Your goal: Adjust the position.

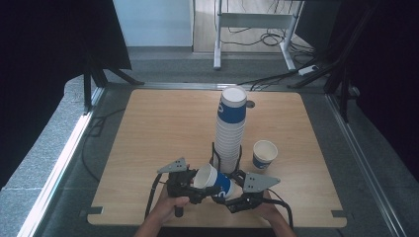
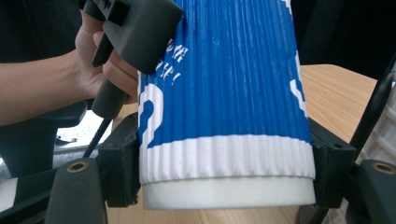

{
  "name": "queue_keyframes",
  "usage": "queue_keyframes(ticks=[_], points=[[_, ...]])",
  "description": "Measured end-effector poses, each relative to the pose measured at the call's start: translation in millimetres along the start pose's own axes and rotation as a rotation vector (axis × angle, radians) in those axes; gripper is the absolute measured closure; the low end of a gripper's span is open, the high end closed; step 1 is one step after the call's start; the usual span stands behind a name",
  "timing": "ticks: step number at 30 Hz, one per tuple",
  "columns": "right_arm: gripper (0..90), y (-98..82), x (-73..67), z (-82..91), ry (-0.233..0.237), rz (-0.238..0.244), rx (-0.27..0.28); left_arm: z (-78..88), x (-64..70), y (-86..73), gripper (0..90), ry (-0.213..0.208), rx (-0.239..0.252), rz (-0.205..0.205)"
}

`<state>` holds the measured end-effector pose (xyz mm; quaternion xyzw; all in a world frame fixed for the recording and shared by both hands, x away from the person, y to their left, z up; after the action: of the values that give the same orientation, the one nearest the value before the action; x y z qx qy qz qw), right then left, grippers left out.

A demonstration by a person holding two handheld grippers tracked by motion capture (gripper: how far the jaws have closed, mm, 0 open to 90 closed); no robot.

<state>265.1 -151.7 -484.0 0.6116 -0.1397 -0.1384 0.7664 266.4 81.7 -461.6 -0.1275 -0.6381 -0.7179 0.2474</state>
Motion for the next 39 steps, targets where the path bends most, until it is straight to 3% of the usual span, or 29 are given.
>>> queue_keyframes(ticks=[5,16,24,32,39], points=[[27.1,-0.1,-1.0,-1.1,-0.002,0.000,-0.010,0.8,1.6,1.2,15.2,0.013,-0.011,-0.029],[23.0,0.7,-3.2,-1.1,-0.052,0.019,-0.046,9.5,12.0,10.3,16.2,0.091,-0.046,-0.114],[19.0,2.1,-3.5,2.0,-0.082,0.024,-0.075,17.0,16.8,15.7,16.2,0.187,-0.094,-0.152],[18.7,1.9,-5.8,3.2,-0.122,0.057,-0.119,10.4,20.1,14.0,16.1,0.312,-0.227,-0.191],[18.4,0.0,-11.2,-2.5,-0.119,0.091,-0.161,-0.2,20.8,8.3,16.0,0.372,-0.315,-0.221]])
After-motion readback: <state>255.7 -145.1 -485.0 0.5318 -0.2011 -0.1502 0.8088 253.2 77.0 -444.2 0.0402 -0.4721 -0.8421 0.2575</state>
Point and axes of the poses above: each handheld gripper's, and its own axes: z roughly backward along the jaws, y roughly out of its top, x roughly to its right, the point moved 1 cm from there along -z, roughly forward along the jaws, and after that the axes turned 8 degrees about -y, right-handed, at the moved point
